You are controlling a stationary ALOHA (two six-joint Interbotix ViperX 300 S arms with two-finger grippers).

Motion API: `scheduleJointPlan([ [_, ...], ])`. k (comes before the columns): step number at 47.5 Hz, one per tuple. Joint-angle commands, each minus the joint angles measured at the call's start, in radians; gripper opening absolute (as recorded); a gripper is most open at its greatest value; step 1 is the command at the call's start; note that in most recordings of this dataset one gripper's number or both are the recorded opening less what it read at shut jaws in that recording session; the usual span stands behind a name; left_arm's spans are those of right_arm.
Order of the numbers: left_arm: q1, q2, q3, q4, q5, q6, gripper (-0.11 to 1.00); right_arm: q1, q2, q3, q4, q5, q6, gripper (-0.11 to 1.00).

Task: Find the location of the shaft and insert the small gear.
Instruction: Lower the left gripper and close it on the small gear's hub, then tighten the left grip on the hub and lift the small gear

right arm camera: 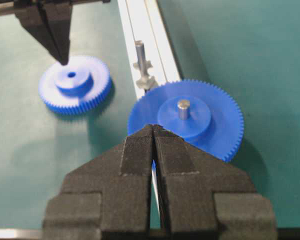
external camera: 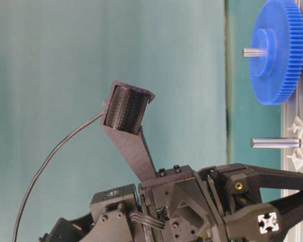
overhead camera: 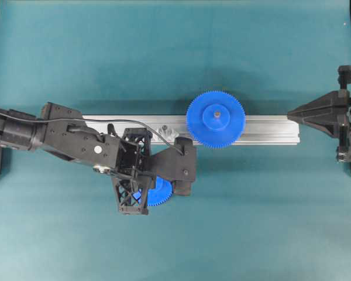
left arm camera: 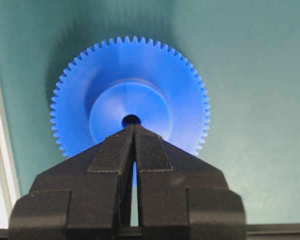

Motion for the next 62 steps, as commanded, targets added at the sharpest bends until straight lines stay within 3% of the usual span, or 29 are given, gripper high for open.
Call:
scheduleJointPlan([
  [1,-0.005,-0.015,-0.025,0.003,0.005,0.011,-0.01,-0.003,0.000,-0.008,0.002,-0.012,0.011,0.00],
  [6,-0.005,-0.009,-0.026,0.003,0.012,0.018,0.00,-0.003,-0.008,-0.006,0.003,-0.012,0.011,0.00],
  [11,-0.005,-0.006,-0.026,0.003,0.014,0.012,0.09,-0.002,-0.014,-0.003,0.002,-0.011,0.011,0.00],
  [22,-0.005,-0.002,-0.029,0.003,0.008,-0.014,0.74,-0.003,-0.015,-0.003,0.003,-0.011,0.011,0.00],
  [27,-0.005,0.002,-0.029,0.005,0.003,-0.006,0.92,-0.003,-0.015,-0.003,0.003,-0.011,0.011,0.00],
  [62,0.000,0.040,-0.035,0.005,0.003,-0.020,0.93,-0.003,-0.015,0.000,0.003,-0.012,0.012,0.00],
])
